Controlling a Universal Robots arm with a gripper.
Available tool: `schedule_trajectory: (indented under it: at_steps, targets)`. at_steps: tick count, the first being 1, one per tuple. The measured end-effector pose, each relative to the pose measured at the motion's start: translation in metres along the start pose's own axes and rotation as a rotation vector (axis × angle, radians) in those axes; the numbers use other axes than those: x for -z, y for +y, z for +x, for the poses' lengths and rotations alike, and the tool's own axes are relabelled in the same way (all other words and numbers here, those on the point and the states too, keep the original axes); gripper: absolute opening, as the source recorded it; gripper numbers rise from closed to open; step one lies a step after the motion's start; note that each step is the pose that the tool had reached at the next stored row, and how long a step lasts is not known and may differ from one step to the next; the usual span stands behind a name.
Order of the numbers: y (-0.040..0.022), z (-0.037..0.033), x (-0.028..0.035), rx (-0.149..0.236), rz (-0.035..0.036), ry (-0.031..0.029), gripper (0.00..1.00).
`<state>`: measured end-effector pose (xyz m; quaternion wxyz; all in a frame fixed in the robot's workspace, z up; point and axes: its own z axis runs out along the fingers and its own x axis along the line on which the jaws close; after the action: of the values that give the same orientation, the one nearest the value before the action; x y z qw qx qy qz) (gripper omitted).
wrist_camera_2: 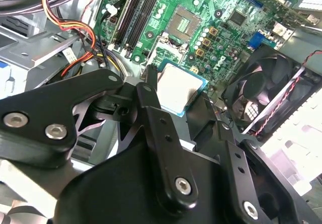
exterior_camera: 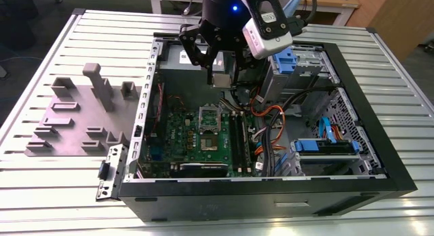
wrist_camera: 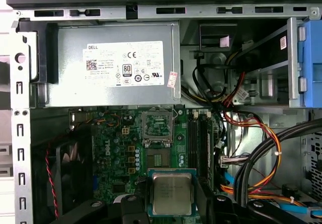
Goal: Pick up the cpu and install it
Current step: 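Place the cpu into insertion slot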
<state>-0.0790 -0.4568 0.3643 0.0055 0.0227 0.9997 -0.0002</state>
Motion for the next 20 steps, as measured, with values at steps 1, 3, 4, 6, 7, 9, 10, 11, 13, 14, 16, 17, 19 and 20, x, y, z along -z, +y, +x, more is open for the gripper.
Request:
schedule_trajectory:
  at_steps: [1,3,4,6,7,9,10,11,13,14,16,17,19,20]
  targets:
    - [0.0000,0.0000,-0.0002,0.000,0.0000,0.0000,0.47]
    - [0.0000,0.0000,-0.0002,0.000,0.0000,0.0000,0.47]
    - [0.0000,0.0000,-0.0002,0.000,0.0000,0.0000,0.47]
    - [0.0000,0.0000,-0.0004,0.000,0.0000,0.0000,0.47]
    - [0.0000,0.0000,-0.0004,0.000,0.0000,0.0000,0.47]
    - [0.0000,0.0000,-0.0006,0.000,-0.0001,-0.0001,0.47]
    - [0.0000,0.0000,-0.0009,0.000,-0.0001,-0.0001,0.47]
    - [0.0000,0.0000,-0.0011,0.000,-0.0001,-0.0001,0.47]
    - [0.0000,0.0000,-0.0018,0.000,0.0000,0.0000,0.47]
    - [0.0000,0.0000,-0.0023,0.000,-0.0001,0.0000,0.47]
    - [0.0000,0.0000,-0.0035,0.000,0.0000,0.0000,0.47]
    - [0.0000,0.0000,-0.0042,0.000,0.0000,0.0000,0.47]
    - [0.0000,0.0001,-0.0055,0.000,0.0000,0.0000,0.47]
    - [0.0000,0.0001,-0.0062,0.000,0.0000,0.0000,0.47]
